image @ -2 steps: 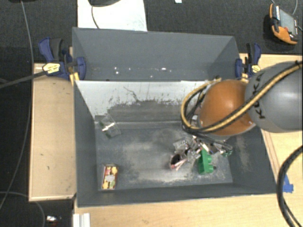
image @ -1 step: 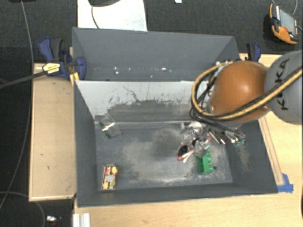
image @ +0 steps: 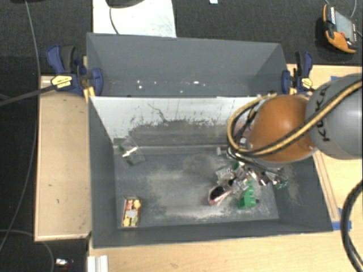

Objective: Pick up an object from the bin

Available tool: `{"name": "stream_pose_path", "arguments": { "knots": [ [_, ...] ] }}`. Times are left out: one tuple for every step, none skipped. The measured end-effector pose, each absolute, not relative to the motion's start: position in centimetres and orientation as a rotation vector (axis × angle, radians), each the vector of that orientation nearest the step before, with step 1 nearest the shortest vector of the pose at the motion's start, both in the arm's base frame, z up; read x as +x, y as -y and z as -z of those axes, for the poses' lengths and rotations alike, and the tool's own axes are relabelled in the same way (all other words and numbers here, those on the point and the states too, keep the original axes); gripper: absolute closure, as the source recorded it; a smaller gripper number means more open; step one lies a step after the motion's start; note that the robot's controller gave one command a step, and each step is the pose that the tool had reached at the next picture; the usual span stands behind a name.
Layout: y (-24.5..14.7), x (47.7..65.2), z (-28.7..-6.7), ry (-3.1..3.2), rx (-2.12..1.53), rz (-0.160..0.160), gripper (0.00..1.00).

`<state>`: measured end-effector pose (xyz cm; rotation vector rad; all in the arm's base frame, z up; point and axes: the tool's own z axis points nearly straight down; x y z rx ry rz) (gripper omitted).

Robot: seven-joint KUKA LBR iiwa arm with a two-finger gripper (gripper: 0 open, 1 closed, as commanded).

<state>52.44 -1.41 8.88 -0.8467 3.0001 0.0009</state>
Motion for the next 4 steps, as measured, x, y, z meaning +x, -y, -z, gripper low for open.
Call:
{"name": "stream_pose_path", "arguments": {
  "knots": [
    [1.5,52.4,-8.0,-3.014,-0.848,-0.009,1.00],
    [-0.2,52.6,-9.7,-2.906,-1.142,-0.003,1.00],
    [0.8,53.0,-18.9,-2.982,-0.936,-0.008,1.00],
    [0.6,53.1,-22.2,-2.964,-0.981,-0.005,1.00]
  ]
}}
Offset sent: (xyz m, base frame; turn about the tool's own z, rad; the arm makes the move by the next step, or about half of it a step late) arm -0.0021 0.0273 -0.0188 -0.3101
